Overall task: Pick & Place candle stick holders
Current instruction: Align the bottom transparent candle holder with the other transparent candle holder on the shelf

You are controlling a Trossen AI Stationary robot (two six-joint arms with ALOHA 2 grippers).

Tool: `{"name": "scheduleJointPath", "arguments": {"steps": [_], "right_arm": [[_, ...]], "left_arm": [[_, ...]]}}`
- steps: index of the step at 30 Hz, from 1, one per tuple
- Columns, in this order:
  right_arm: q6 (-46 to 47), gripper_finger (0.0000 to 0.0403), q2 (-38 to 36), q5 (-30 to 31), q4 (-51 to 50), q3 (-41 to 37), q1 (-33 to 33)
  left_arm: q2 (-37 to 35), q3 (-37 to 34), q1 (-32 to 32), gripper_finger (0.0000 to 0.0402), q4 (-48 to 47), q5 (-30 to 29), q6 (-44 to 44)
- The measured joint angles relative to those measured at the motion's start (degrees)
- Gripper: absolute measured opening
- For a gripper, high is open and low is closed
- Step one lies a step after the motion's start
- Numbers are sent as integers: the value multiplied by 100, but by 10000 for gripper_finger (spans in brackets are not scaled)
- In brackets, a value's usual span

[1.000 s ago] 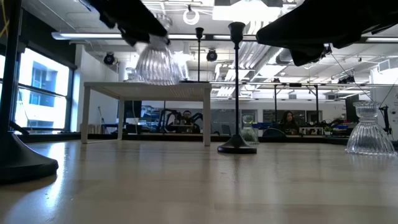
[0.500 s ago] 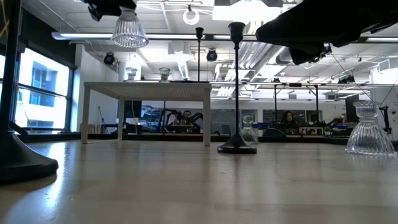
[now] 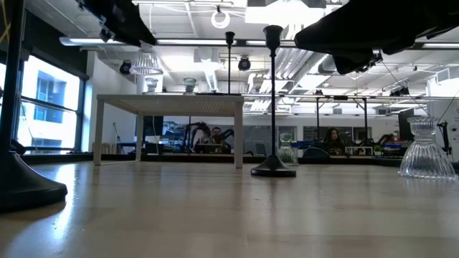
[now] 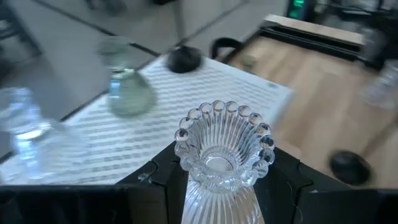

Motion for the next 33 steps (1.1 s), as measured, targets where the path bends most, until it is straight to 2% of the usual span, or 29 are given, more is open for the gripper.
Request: {"name": "scheduleJointPath", "arguments": {"steps": [6,11,21,28,33], "right_arm": [[4,2,0,-5,-17,0,0],[13,1,0,-5,-20,0,0],[15,2,0,-3,-20,0,0],[13,2,0,-1,-20,0,0],[3,2,0,1,-20,0,0]], "left_arm": [[0,-5,812,143,-271,92,7],[4,-196,1254,143,-215,174,184],[4,-473,2180,143,303,729,432],[41,-474,2609,143,447,1036,520],[314,-474,2815,143,457,1177,605]]}}
